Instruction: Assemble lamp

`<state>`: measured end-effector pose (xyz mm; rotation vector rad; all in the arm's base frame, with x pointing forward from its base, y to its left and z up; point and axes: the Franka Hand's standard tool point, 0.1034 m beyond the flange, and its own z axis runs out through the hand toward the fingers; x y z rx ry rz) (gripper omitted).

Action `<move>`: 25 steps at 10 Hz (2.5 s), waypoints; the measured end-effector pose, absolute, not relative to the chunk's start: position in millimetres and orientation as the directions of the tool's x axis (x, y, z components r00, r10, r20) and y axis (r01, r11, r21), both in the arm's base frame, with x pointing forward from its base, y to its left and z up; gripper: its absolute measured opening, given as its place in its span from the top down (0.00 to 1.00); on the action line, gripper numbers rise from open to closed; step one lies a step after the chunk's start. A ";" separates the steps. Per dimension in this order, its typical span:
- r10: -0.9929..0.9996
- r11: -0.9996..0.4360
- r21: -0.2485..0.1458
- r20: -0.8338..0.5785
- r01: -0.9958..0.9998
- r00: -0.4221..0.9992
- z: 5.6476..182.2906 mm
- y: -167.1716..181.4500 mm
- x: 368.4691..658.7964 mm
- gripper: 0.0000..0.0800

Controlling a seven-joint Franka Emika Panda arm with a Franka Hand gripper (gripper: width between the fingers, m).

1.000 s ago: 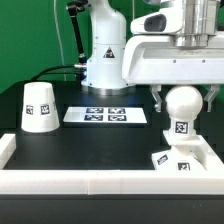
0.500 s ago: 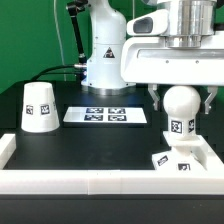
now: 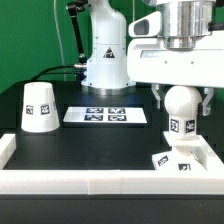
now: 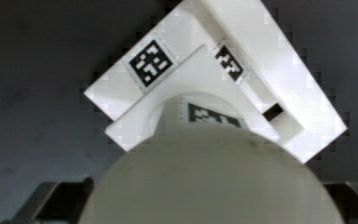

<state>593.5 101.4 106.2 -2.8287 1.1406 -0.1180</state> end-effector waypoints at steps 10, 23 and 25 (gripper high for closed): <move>-0.962 0.188 -0.072 -0.216 -0.980 -0.169 105.9 115.0 593.1 0.26; -0.717 -0.668 -0.196 -0.089 -0.718 0.692 109.7 115.7 589.4 0.13; -0.479 -0.865 -0.154 -0.029 -0.477 0.878 110.9 106.4 588.9 0.13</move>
Offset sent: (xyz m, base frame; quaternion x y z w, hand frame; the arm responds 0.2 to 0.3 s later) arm -0.0034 -0.0019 -0.0018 0.0200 -0.0143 0.3019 0.9530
